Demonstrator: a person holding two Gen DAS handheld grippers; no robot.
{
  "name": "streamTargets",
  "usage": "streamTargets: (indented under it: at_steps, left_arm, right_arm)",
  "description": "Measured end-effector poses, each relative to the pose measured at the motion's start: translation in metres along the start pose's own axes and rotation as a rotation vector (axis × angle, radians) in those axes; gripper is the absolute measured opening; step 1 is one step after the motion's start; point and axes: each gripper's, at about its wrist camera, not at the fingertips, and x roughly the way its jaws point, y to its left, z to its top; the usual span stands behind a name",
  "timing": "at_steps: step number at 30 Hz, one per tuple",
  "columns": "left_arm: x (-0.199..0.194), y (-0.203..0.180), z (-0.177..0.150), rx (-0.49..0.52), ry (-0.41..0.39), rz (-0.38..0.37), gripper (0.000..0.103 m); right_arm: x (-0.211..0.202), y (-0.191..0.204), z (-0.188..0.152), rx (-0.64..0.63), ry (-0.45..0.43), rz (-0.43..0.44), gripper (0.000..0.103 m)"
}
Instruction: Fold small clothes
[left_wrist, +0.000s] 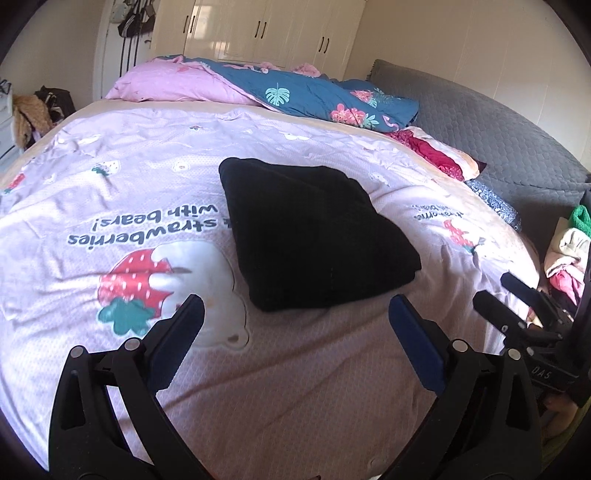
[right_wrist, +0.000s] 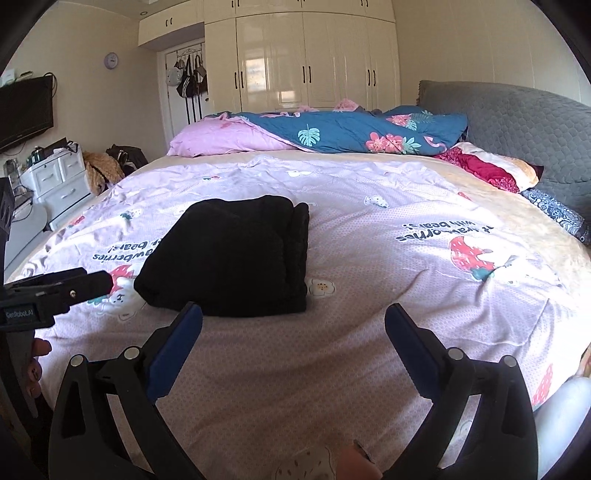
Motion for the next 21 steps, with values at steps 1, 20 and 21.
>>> streamTargets:
  at_steps: [1, 20, 21]
  left_arm:
    - [-0.002, 0.001, -0.004, 0.004, -0.002, 0.008, 0.094]
    - [-0.007, 0.016, -0.021, -0.031, 0.005, 0.073, 0.094]
    - [-0.007, 0.016, -0.021, -0.031, 0.004, 0.075, 0.094]
  right_arm:
    - [-0.002, 0.001, -0.002, -0.005, -0.003, -0.002, 0.099]
    - [0.009, 0.017, -0.022, -0.024, 0.068, -0.027, 0.099]
    - [0.009, 0.016, -0.023, -0.025, 0.069, -0.029, 0.099]
